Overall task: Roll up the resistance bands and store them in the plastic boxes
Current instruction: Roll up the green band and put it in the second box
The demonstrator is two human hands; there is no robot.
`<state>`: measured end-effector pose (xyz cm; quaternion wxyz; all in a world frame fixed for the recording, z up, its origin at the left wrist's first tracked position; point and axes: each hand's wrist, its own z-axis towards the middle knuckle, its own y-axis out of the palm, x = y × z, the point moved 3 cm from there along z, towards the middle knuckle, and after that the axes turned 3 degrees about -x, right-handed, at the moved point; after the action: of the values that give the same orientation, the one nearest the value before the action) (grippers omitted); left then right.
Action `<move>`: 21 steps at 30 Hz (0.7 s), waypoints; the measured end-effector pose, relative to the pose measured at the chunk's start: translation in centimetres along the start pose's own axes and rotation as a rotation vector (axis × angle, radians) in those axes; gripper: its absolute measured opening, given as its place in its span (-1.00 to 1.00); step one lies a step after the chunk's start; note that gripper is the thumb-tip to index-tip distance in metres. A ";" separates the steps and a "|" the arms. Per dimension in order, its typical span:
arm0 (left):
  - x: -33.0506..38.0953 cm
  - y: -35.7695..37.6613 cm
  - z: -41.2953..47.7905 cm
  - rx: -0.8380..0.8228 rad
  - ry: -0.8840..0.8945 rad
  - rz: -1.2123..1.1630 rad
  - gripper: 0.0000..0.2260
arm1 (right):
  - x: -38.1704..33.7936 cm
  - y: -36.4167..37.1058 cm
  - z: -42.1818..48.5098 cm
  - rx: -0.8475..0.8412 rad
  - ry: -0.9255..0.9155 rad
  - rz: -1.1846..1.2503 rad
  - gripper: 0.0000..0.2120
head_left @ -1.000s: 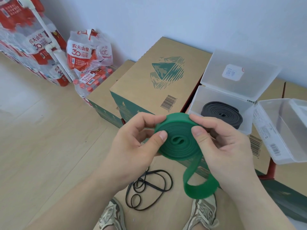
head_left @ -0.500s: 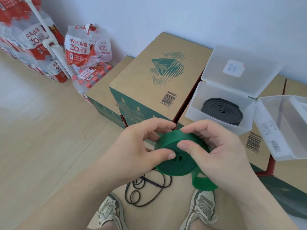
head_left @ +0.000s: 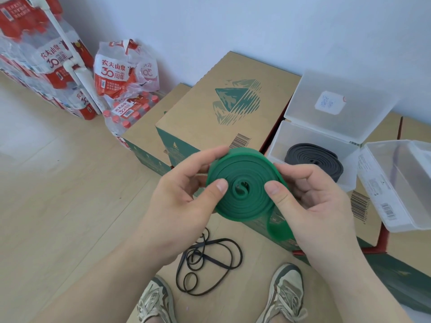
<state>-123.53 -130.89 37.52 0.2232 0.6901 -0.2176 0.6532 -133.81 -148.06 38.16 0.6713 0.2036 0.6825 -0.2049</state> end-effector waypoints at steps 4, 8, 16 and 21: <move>0.0 0.8 -0.4 -0.004 -0.078 -0.098 -0.64 | 0.4 0.3 0.0 0.017 -0.003 0.041 -0.79; -0.4 0.4 0.1 -0.006 -0.041 0.209 -0.84 | 0.9 -0.2 -0.1 -0.021 -0.067 -0.166 -0.70; -0.3 0.3 0.0 -0.209 -0.114 0.283 -0.73 | 1.2 -0.4 -0.6 -0.267 -0.129 -0.355 -0.77; 0.1 0.6 -0.3 -0.288 -0.123 0.221 -0.59 | 0.5 -0.8 -0.7 -0.304 -0.042 -0.244 -0.71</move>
<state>-124.10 -131.22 37.65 0.2326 0.6615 -0.3965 0.5925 -134.82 -148.35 37.72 0.6787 0.0110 0.7111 -0.1836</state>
